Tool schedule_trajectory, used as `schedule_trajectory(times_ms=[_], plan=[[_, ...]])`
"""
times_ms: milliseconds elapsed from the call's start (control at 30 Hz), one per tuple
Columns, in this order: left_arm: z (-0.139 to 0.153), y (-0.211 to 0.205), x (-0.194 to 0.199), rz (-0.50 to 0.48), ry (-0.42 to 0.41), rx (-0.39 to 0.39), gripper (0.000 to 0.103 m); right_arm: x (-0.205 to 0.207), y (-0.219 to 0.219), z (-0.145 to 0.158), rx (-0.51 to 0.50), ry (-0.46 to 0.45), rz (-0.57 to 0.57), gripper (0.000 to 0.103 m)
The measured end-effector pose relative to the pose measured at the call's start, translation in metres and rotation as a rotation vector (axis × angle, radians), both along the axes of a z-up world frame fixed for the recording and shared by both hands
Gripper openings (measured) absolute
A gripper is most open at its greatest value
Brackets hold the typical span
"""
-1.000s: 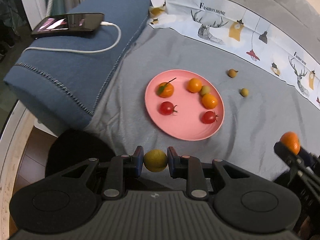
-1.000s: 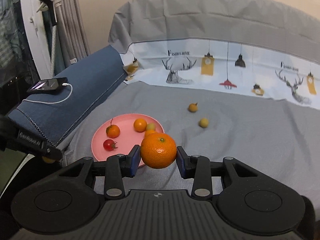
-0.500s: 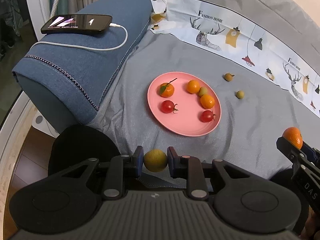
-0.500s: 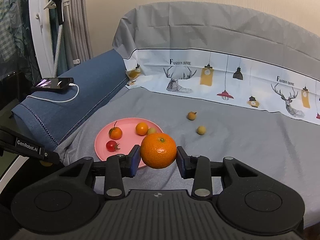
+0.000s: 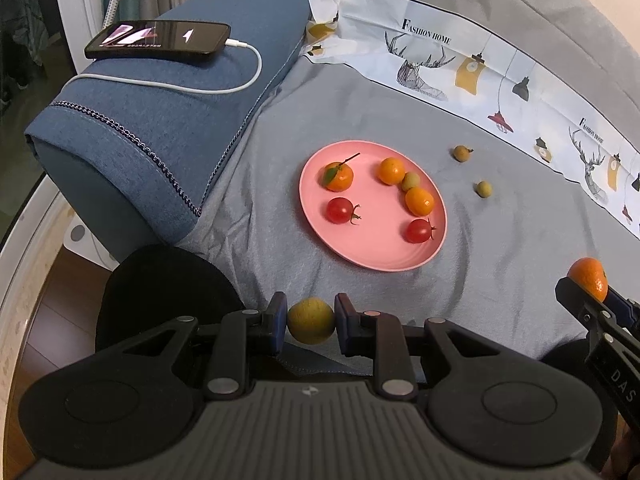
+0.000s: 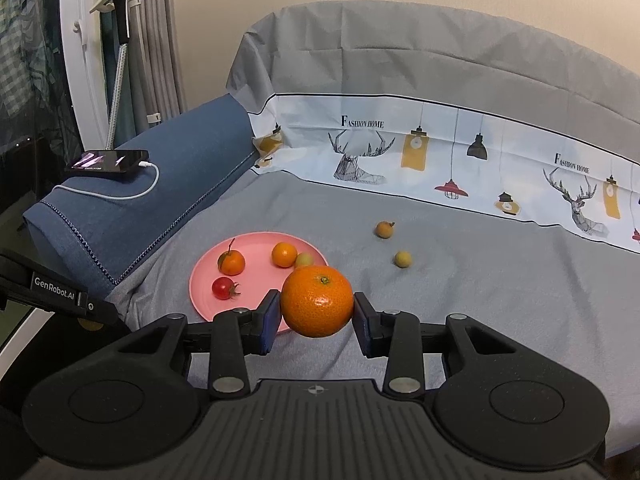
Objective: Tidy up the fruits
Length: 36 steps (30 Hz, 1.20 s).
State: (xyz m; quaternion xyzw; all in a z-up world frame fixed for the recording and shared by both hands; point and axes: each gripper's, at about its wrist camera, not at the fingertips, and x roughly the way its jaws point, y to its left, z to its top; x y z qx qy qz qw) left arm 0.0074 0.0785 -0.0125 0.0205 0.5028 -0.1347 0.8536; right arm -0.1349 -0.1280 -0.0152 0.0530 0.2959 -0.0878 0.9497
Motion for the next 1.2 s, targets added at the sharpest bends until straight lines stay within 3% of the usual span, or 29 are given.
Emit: schedule_trajectory(times_ms=[733, 1200], plan=[[-0.012, -0.006, 0.026, 0.025, 0.041, 0.021, 0.028, 0.022, -0.005, -0.013, -0.002, 0.054, 0.010, 0.040], [-0.012, -0.035, 0.069, 0.011, 0.043, 0.010, 0.028, 0.067, -0.006, -0.021, 0.019, 0.079, 0.041, 0.040]])
